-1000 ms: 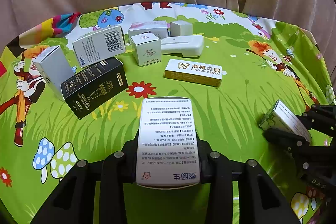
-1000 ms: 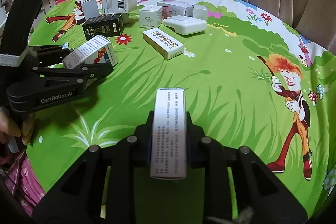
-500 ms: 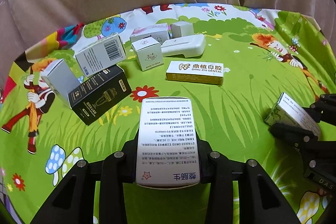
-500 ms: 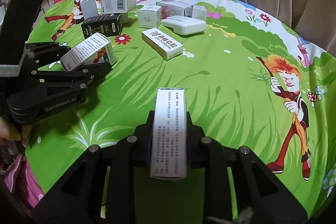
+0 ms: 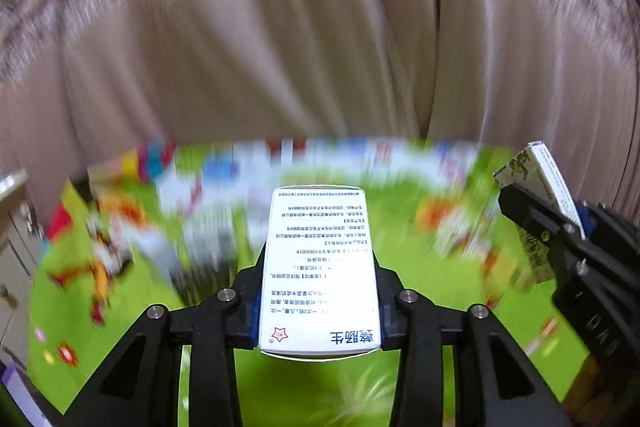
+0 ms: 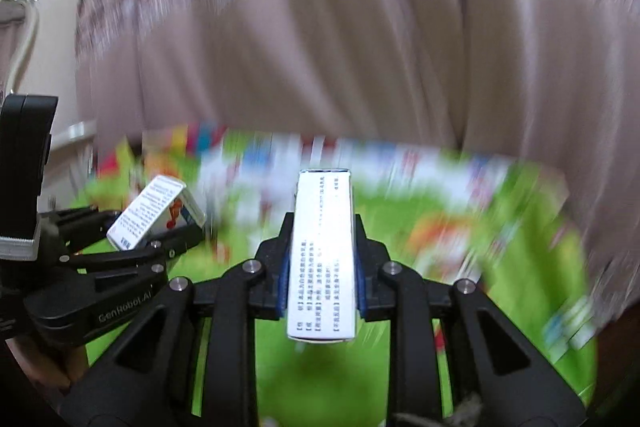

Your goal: Organize rigid objects

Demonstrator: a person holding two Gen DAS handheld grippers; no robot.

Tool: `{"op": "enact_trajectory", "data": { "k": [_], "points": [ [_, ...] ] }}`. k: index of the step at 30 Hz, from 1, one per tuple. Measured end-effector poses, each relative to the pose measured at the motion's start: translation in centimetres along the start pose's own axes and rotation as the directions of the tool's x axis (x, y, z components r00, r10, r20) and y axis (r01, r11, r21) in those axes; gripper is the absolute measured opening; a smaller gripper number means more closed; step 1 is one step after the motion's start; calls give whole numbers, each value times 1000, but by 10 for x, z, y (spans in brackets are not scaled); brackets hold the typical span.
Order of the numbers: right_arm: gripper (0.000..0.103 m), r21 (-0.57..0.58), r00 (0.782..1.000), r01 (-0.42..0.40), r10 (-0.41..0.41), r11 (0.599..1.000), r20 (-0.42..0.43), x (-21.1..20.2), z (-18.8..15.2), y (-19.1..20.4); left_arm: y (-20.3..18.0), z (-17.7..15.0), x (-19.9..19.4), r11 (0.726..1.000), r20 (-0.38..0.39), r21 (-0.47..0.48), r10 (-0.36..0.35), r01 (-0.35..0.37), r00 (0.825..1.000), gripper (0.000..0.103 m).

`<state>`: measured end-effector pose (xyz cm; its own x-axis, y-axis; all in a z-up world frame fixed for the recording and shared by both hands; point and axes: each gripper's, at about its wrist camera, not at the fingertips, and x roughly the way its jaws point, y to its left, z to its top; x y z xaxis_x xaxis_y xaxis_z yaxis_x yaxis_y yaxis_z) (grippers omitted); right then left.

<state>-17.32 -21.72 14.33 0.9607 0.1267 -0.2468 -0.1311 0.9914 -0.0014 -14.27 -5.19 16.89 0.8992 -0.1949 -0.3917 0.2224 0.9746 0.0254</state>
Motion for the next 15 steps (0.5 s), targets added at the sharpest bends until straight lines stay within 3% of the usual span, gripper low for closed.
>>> {"op": "enact_trajectory", "data": {
  "k": [3,6,15],
  "points": [
    [28,-11,981,44,-42,999,189,-43,38,2,-7,25,-40,1000,134,-5,9,-8,991,40],
    [28,-2,961,53,-50,999,271,-69,51,4,-8,34,-67,1000,214,-11,25,-23,977,40],
    [28,-29,939,18,-7,999,344,-90,59,32,-3,42,-90,999,282,-13,43,-41,958,40]
  ]
}}
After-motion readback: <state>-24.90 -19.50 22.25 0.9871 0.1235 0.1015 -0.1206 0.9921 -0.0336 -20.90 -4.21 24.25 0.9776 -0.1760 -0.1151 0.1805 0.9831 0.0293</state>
